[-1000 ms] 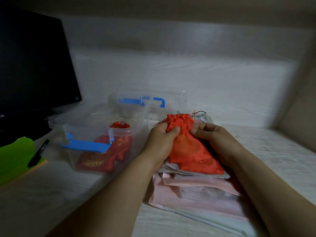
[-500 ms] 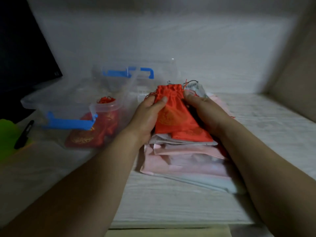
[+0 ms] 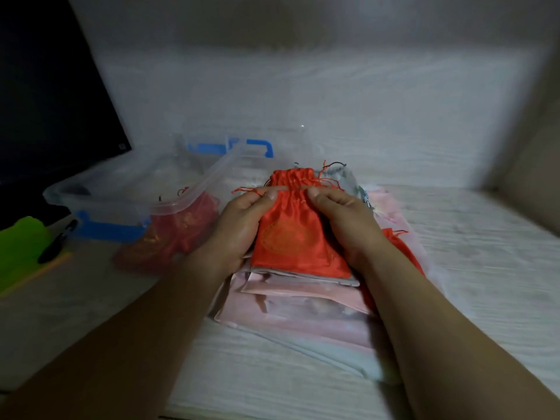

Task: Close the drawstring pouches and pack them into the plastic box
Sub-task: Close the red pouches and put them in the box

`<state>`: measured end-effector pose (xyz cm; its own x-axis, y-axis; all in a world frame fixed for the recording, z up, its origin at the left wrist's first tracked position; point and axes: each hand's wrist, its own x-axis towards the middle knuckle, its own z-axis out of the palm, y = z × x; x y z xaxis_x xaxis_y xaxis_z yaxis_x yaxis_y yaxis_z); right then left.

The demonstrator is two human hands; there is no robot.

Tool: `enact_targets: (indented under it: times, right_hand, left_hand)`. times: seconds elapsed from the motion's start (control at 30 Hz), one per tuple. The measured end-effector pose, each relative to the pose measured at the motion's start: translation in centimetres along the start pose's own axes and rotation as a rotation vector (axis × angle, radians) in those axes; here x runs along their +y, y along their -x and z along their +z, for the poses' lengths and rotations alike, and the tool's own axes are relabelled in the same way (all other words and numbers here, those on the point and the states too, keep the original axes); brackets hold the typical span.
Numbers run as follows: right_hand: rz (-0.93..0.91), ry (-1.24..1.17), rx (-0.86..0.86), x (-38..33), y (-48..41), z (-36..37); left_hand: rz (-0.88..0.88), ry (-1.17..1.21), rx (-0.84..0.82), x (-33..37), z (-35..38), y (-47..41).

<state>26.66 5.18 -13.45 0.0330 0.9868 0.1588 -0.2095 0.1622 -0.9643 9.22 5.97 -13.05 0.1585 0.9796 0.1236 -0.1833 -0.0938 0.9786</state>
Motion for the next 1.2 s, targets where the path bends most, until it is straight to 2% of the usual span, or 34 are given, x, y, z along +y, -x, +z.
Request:
enact_targets:
  times: [0.47,0.67,0.9,1.03,1.2]
  right_hand:
    - [0.095,-0.208,0.074,-0.5,-0.4,-0.2]
    - [0.099,-0.157,0.115,-0.3,-0.8,-0.7]
    - [0.070,-0.115,0.136,-0.3,-0.3,-0.6]
    - [0.000,-0.063,0.145,-0.7,-0.3,-0.7]
    - [-0.081,0.037,0.082,-2.8,0.7,0.5]
  left_hand:
    - [-0.019,0.084,0.070,-0.7,-0.3,-0.7]
    - [-0.045,0.290,0.108,-1.0,-0.9,-1.6]
    - [-0.064,0.347,0.148,-0.9,-0.7,-2.1]
    - [0.030,0.244,0.080,-0.3,-1.2,-1.8]
    - [0.183,-0.006,-0.043,0.7,-0.8,-1.0]
